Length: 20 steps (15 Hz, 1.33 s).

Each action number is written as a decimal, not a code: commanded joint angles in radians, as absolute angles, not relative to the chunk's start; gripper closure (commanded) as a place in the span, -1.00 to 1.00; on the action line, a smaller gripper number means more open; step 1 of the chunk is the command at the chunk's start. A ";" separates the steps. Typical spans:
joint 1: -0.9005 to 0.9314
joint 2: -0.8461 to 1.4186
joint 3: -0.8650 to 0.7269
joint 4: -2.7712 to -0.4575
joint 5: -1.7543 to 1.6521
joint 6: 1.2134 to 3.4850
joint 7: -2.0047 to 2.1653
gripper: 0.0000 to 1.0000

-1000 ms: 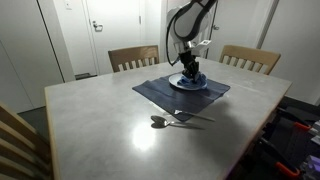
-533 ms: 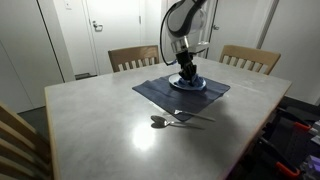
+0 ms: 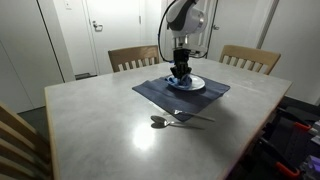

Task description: Use the blue cloth to wipe the plate

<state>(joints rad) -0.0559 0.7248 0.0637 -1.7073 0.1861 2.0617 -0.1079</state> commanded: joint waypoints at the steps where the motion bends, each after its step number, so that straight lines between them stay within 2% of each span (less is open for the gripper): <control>1: -0.074 0.758 0.077 -1.706 0.258 2.238 -0.112 0.95; 6: -0.068 0.754 0.068 -1.733 0.291 2.451 -0.081 0.95; 9: -0.002 0.748 -0.010 -1.750 0.198 2.527 0.050 0.95; 15: 0.171 0.739 -0.213 -1.754 -0.094 2.430 0.372 0.95; 20: 0.235 0.753 -0.268 -1.732 -0.277 2.237 0.471 0.95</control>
